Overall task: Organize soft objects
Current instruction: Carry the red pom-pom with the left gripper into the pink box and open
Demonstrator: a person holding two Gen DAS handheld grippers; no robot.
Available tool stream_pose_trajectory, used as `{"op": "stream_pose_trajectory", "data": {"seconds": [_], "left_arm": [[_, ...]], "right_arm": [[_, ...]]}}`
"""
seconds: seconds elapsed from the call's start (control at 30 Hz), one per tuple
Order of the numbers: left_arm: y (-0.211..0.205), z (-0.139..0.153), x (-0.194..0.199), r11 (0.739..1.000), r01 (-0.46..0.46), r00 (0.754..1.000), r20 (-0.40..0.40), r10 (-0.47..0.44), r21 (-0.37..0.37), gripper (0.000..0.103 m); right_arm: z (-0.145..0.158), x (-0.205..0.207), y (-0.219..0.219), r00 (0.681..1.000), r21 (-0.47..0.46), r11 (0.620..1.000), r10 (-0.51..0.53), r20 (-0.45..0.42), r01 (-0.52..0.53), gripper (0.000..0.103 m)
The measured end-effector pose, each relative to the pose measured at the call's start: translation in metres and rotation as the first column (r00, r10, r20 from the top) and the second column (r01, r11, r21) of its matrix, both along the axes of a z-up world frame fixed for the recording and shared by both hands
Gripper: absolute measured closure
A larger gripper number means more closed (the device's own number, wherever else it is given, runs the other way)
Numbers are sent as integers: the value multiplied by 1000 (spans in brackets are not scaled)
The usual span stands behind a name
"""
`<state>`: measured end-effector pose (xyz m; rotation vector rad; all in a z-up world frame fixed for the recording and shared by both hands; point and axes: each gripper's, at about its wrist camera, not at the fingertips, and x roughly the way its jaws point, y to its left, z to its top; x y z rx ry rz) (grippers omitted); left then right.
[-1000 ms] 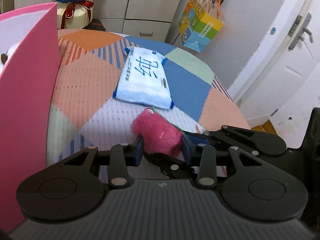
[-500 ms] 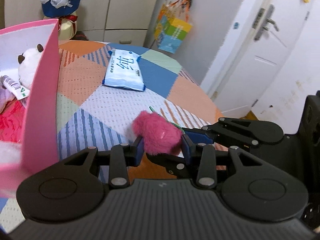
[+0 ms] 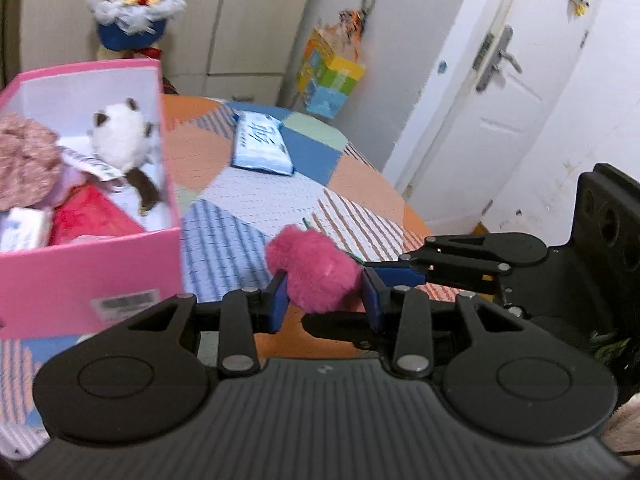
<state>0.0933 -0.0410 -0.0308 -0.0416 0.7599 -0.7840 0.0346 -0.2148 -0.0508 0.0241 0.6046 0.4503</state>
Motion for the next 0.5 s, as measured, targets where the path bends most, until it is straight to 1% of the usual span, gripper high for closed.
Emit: {"op": "stream_pose_trajectory", "data": {"seconds": [0.13, 0.2, 0.3, 0.37, 0.5], "left_arm": [[24, 14, -11, 999, -35, 999, 30, 36, -35, 67], [34, 23, -14, 997, -50, 998, 44, 52, -51, 67], [45, 39, -17, 997, -67, 993, 94, 72, -49, 67], [52, 48, -16, 996, -78, 988, 127, 83, -45, 67], [67, 62, -3, 992, -117, 980, 157, 125, -57, 67]], "right_arm": [[15, -3, 15, 999, 18, 999, 48, 12, -48, 60], [25, -6, 24, 997, 2, 998, 63, 32, -63, 60], [42, -4, 37, 994, -14, 996, 91, 56, -91, 59], [53, 1, 44, 992, -12, 994, 107, 62, -106, 59], [68, 15, 57, 989, -9, 993, 119, 89, -119, 59]]}}
